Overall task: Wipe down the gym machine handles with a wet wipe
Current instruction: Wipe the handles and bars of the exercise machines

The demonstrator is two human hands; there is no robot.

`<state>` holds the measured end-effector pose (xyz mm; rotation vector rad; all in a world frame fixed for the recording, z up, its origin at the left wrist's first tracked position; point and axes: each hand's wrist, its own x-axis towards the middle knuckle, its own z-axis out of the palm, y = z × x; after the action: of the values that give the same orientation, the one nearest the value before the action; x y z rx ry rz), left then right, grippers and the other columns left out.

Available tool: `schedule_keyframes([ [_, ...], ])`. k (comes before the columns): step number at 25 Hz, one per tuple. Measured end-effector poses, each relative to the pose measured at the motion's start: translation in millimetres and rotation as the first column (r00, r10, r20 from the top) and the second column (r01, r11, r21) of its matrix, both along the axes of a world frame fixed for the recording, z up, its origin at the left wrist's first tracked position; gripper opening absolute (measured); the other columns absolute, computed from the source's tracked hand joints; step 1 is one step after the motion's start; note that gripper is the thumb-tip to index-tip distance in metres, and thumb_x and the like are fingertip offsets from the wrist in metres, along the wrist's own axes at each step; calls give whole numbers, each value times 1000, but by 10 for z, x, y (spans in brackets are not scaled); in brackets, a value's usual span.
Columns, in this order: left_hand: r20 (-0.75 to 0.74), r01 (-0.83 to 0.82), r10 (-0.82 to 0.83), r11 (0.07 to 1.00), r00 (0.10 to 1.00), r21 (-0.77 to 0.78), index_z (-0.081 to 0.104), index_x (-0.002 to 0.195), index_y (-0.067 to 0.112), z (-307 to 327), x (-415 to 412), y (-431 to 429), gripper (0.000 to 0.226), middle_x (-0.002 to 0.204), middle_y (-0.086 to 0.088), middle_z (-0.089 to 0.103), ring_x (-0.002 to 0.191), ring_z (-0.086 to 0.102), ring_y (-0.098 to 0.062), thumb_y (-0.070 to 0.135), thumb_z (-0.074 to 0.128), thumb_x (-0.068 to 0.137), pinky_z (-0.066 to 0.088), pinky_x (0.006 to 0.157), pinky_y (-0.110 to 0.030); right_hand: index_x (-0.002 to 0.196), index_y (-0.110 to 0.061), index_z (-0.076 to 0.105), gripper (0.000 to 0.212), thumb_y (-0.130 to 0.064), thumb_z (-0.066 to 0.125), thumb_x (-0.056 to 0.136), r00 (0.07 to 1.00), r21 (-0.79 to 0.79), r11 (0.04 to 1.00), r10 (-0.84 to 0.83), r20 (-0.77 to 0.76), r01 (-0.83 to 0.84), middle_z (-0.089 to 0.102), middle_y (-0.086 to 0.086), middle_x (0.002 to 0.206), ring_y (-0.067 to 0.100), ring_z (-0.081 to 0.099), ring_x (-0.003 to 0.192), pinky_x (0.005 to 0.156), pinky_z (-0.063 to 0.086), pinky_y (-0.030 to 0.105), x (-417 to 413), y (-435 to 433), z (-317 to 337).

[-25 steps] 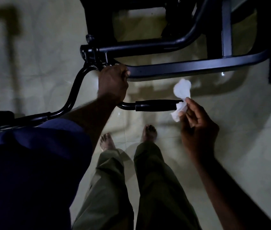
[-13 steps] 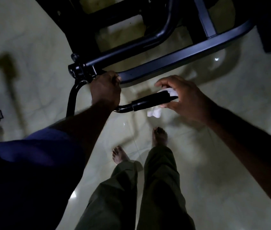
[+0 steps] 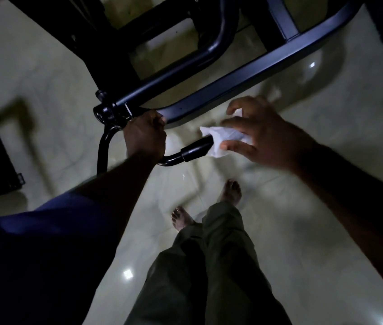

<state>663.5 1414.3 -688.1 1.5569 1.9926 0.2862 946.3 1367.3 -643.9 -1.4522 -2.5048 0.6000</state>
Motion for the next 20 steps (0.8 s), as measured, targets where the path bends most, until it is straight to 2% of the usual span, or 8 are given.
schedule_keyframes([
  [3, -2, -22, 22, 999, 1000, -40, 70, 89, 25, 35, 7, 3, 24, 82, -1, 75, 83, 71, -28, 43, 55, 93, 57, 84, -45, 98, -13, 58, 42, -47, 35, 106, 986, 15, 999, -39, 164, 37, 62, 11, 93, 32, 58, 83, 74, 51, 45, -260, -17, -12],
  [7, -50, 13, -16, 999, 999, -49, 74, 95, 22, 80, 52, 10, 21, 91, -5, 77, 90, 71, -30, 36, 59, 97, 56, 86, -45, 76, -12, 57, 15, -7, 49, 87, 941, 204, 979, -65, 332, -5, 55, 9, 60, 28, 56, 51, 50, 36, 31, -492, 5, -121],
  [10, -55, 23, -26, 999, 998, -48, 75, 96, 22, 72, 38, 21, 22, 94, -5, 78, 90, 71, -30, 36, 58, 97, 57, 85, -44, 73, -1, 61, 23, -3, 44, 89, 929, 93, 924, -371, -3, 370, 58, 16, 61, 30, 56, 55, 54, 39, 33, -498, 91, -190],
  [11, -49, 14, -17, 998, 999, -56, 75, 96, 23, 66, 30, 19, 22, 93, -5, 77, 89, 71, -29, 38, 58, 96, 57, 84, -43, 76, 0, 64, 31, -10, 45, 98, 763, -162, 776, -630, -145, 610, 62, 18, 67, 28, 55, 62, 59, 39, 32, -539, 90, -155],
  [13, -40, -5, 2, 998, 999, -62, 74, 94, 24, 45, 20, 13, 24, 90, -3, 77, 87, 71, -28, 42, 58, 95, 57, 83, -43, 87, -4, 73, 40, -28, 46, 104, 192, -612, 301, -952, -239, 731, 74, 14, 85, 26, 62, 79, 74, 47, 34, -747, -56, -172],
  [16, -44, 4, -7, 998, 999, -57, 73, 94, 24, 36, 19, 29, 23, 90, -4, 77, 88, 71, -28, 42, 59, 95, 56, 84, -42, 88, -19, 76, 31, -38, 52, 96, -568, -867, -108, -793, -220, 487, 78, 6, 98, 32, 72, 98, 84, 58, 44, -946, -143, -208],
  [18, -64, 45, -49, 997, 997, -59, 73, 94, 24, 8, 3, 40, 21, 91, -5, 77, 91, 71, -28, 39, 59, 97, 55, 88, -43, 83, -24, 74, 26, -40, 59, 96, -695, -849, -230, -689, -203, 476, 77, 1, 89, 28, 72, 89, 77, 57, 45, -887, -246, -225],
  [20, -53, 48, -51, 997, 997, -57, 72, 93, 26, -24, -20, 28, 21, 91, -4, 76, 92, 70, -28, 41, 57, 97, 54, 91, -45, 74, -25, 69, 27, -49, 65, 87, -585, -742, -209, -758, -288, 637, 74, -5, 79, 21, 70, 80, 78, 57, 47, -909, -430, -116],
])
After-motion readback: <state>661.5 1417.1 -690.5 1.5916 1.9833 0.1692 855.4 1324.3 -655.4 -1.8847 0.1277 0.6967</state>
